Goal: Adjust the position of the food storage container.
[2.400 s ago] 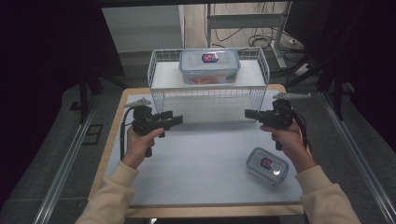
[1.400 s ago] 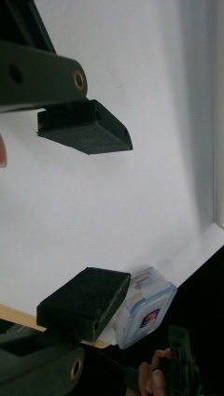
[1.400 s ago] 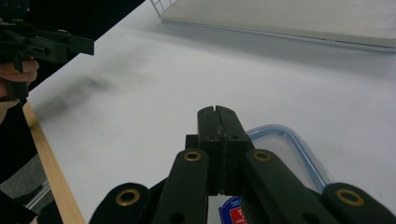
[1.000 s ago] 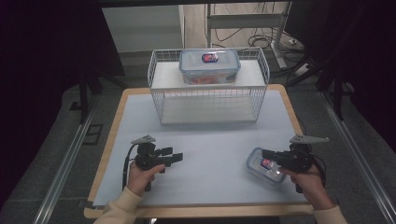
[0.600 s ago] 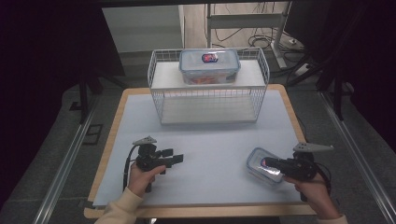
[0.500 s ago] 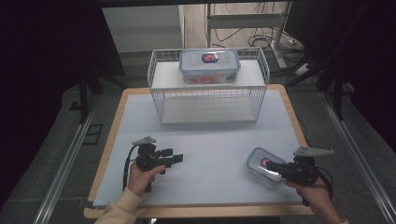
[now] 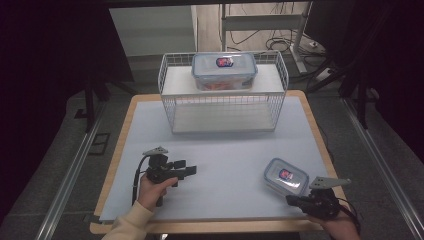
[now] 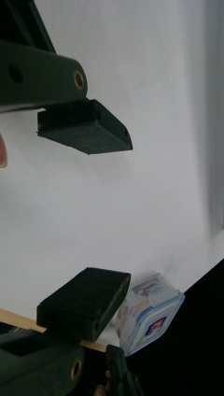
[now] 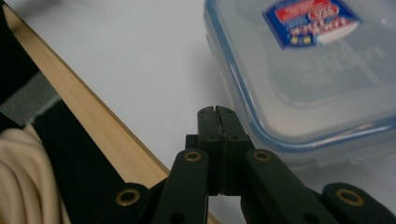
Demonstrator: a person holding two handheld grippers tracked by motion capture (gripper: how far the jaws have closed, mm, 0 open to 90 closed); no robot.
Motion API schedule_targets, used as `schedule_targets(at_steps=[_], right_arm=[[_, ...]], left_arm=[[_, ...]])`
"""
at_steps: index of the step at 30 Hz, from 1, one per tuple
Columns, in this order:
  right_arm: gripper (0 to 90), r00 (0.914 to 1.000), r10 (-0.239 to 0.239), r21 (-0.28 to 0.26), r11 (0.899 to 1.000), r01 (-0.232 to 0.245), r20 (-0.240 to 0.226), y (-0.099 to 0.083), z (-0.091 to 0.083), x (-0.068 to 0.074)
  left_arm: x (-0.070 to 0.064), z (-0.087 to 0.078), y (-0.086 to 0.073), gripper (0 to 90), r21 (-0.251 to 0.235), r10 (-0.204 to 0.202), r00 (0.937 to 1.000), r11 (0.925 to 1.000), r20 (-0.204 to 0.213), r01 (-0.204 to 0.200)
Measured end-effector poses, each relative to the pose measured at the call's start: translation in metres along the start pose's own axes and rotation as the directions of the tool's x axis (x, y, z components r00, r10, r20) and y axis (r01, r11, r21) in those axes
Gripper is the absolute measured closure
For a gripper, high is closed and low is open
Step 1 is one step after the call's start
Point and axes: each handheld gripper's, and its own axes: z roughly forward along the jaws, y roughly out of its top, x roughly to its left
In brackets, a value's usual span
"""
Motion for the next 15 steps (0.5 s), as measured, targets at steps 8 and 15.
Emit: schedule_targets(at_steps=[8, 15], right_arm=[[89.2, 0.9994, 0.009, 0.018, 1.000, -0.009, 0.033, -0.003, 0.001, -0.010], [89.2, 0.9941, 0.077, -0.009, 0.997, -0.076, 0.076, -0.006, -0.003, -0.029]], left_arm=[[0.000, 0.001, -0.001, 31.2, 0.001, -0.004, 1.0000, 1.0000, 0.001, 0.004], [0.002, 0.002, -0.001, 31.2, 0.009, -0.006, 1.0000, 0.9999, 0.001, 0.006]])
